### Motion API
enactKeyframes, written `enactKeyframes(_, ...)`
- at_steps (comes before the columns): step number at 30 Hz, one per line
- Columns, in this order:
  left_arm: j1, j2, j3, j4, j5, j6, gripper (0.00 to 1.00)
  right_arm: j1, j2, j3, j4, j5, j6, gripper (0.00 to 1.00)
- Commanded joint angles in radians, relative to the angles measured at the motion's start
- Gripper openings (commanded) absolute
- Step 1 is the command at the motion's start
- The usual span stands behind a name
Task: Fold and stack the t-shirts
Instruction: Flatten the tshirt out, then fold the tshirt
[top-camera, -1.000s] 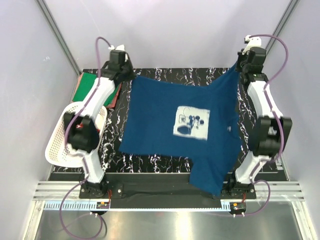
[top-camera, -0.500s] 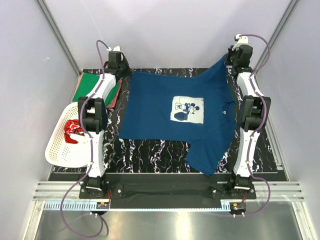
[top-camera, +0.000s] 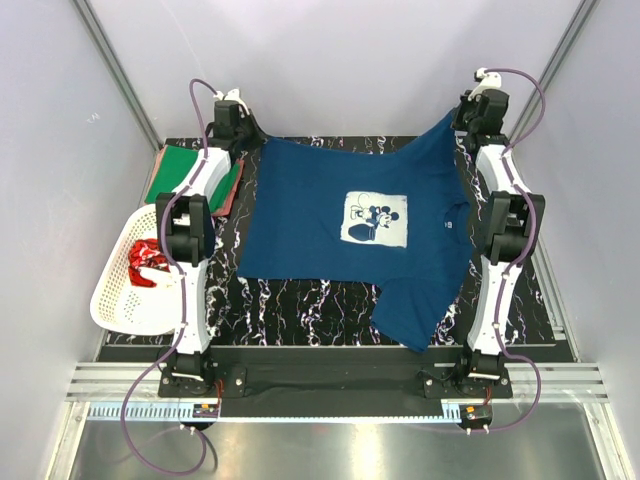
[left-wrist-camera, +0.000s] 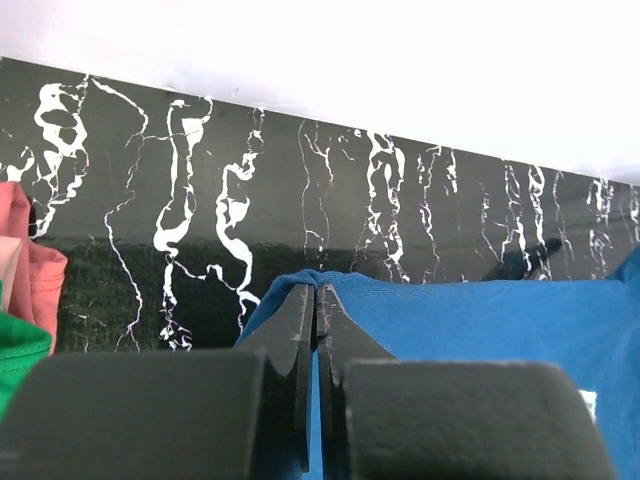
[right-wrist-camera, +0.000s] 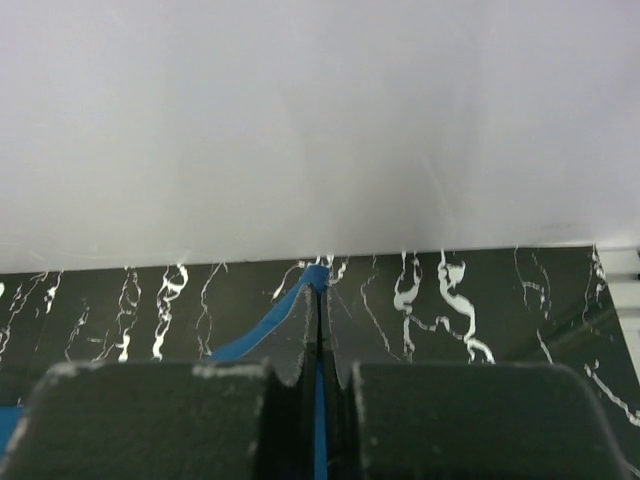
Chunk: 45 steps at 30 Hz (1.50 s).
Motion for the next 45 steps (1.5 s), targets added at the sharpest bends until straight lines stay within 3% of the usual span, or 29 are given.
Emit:
enactKeyframes(1, 0.015, -0.001, 0.047, 0.089, 0.073, 0.01, 0.0, -0.008, -0.126, -0.046, 0.004, 0.024, 0.036, 0.0)
enactKeyframes(11, 0.03, -0.083, -0.01, 0.034, 0.12, 0.075, 0.0, -0.006, -0.261, -0.175, -0.111, 0.082, 0.072, 0.0)
enactKeyframes(20, 0.056, -0.09, 0.011, -0.11, 0.143, 0.195, 0.0, -0.008, -0.389, -0.311, -0.215, 0.166, 0.059, 0.0)
enactKeyframes(31, 0.065, -0.175, -0.15, -0.152, 0.215, 0.212, 0.0, -0.006, -0.554, -0.548, -0.283, 0.194, 0.13, 0.0)
enactKeyframes(45, 0.048, -0.308, -0.372, -0.217, 0.163, 0.266, 0.0, -0.006, -0.761, -0.805, -0.327, 0.197, 0.156, 0.0)
